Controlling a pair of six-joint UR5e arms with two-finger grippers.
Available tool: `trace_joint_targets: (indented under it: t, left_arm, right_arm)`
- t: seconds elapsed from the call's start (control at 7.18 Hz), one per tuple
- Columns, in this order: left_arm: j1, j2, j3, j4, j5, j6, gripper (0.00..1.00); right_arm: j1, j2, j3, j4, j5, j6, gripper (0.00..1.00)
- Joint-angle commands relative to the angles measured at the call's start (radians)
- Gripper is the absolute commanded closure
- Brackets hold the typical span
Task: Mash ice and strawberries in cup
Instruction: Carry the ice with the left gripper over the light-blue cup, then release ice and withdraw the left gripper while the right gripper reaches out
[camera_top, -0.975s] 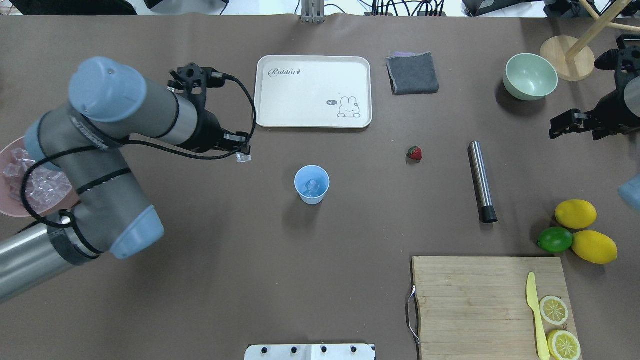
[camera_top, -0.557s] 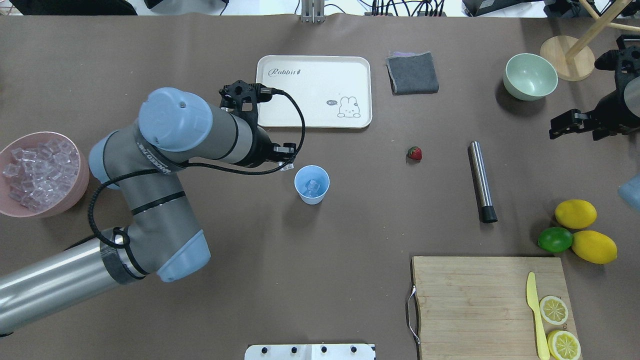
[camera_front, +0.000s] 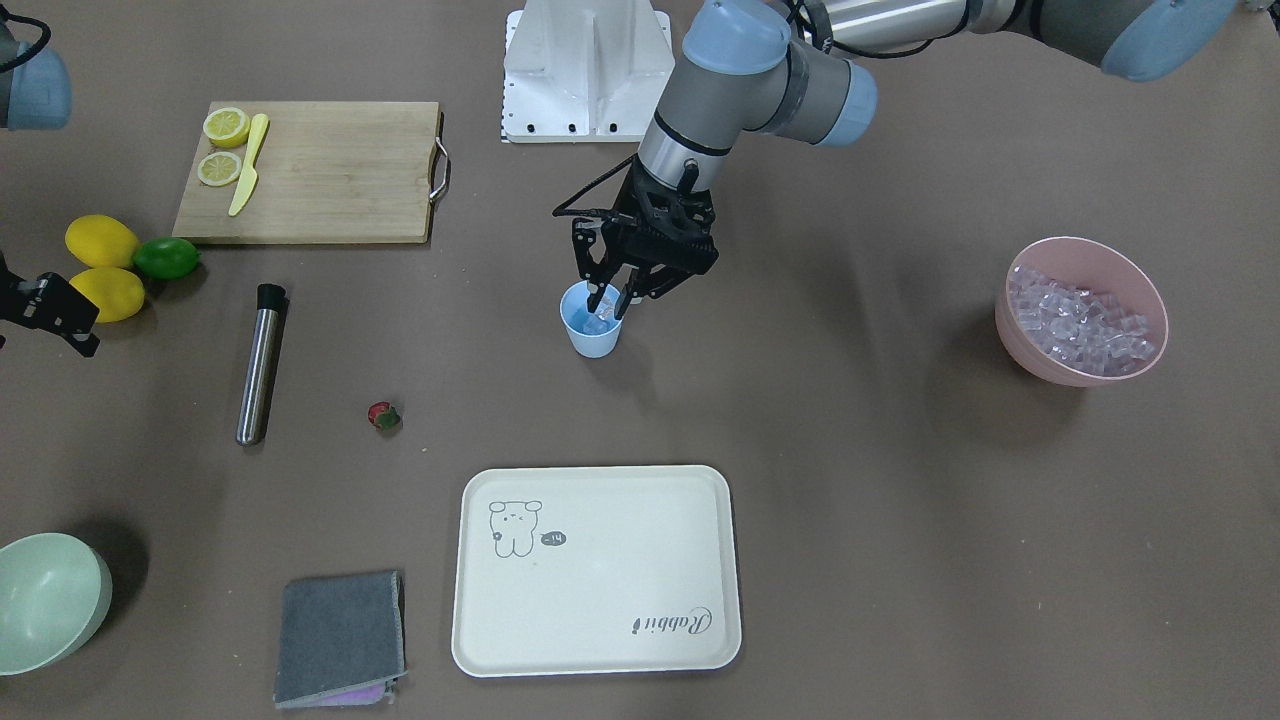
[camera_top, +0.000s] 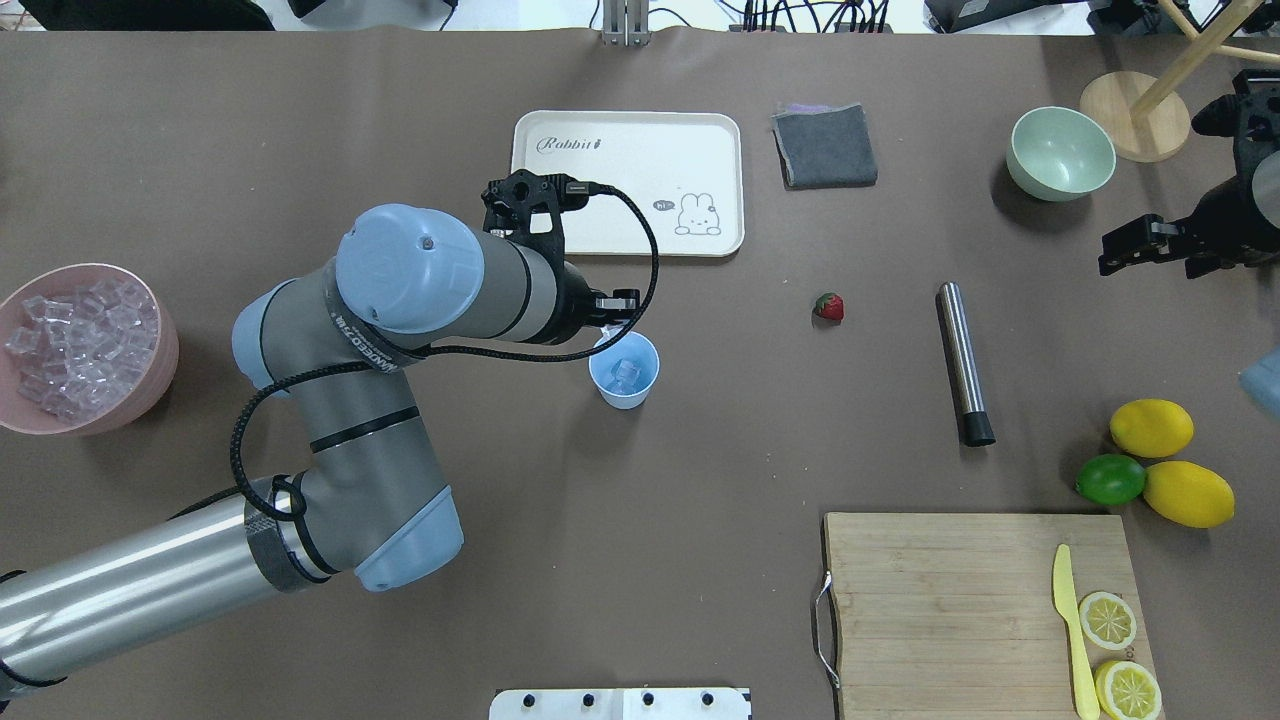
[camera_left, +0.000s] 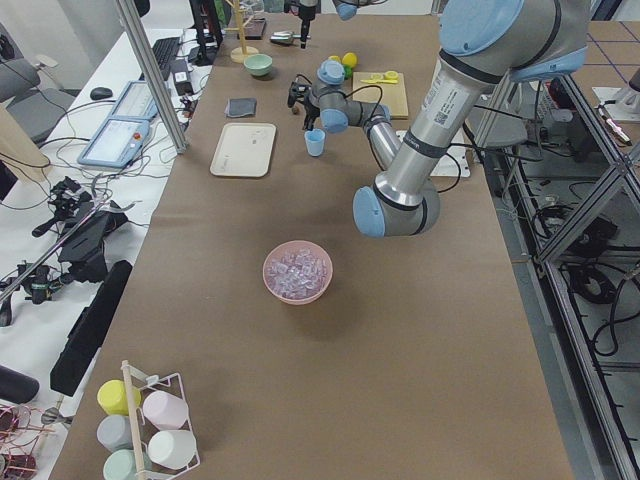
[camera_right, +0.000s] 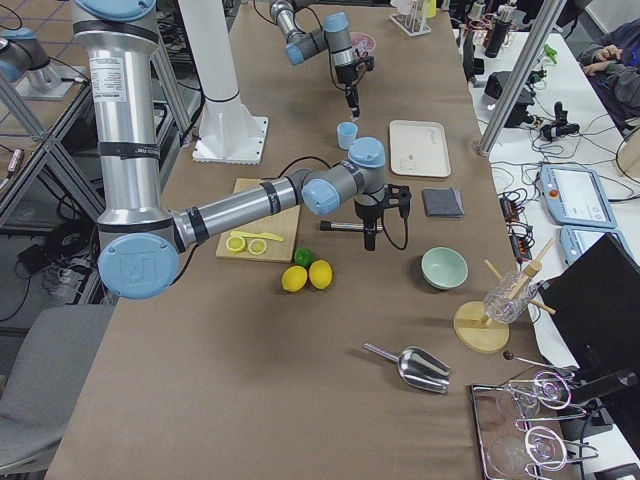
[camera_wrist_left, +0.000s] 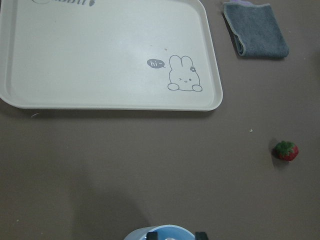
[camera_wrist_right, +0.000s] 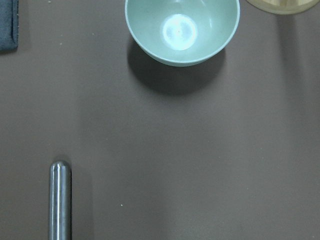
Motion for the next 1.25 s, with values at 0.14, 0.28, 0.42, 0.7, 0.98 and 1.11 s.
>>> trace_joint_targets:
  t: [0.14, 0.28, 0.42, 0.7, 0.98, 1.11]
  left_arm:
    - [0.037, 0.003, -0.006, 0.0, 0.045, -0.001, 1.0]
    - [0.039, 0.005, -0.011, 0.0, 0.045, 0.001, 0.97]
    - [0.037, 0.014, -0.014, 0.0, 0.044, 0.002, 0.6]
    - [0.037, 0.055, -0.049, 0.0, 0.042, 0.002, 0.03]
    - [0.016, 0.132, -0.118, 0.037, 0.035, 0.028, 0.02]
    - [-0.013, 0.137, -0.191, 0.257, -0.008, 0.191, 0.0]
  right_arm:
    - [0.0, -0.001, -0.003, -0.001, 0.002, 0.0, 0.0]
    - [0.0, -0.001, -0.003, -0.001, 0.002, 0.0, 0.0]
    - [-0.001, 0.001, -0.005, -0.001, 0.0, 0.001, 0.0]
    - [0.0, 0.01, 0.0, 0.001, 0.002, 0.001, 0.0]
    - [-0.003, 0.027, 0.003, 0.004, 0.005, 0.001, 0.0]
    - [-0.006, 0.035, 0.007, 0.004, 0.005, 0.0, 0.0]
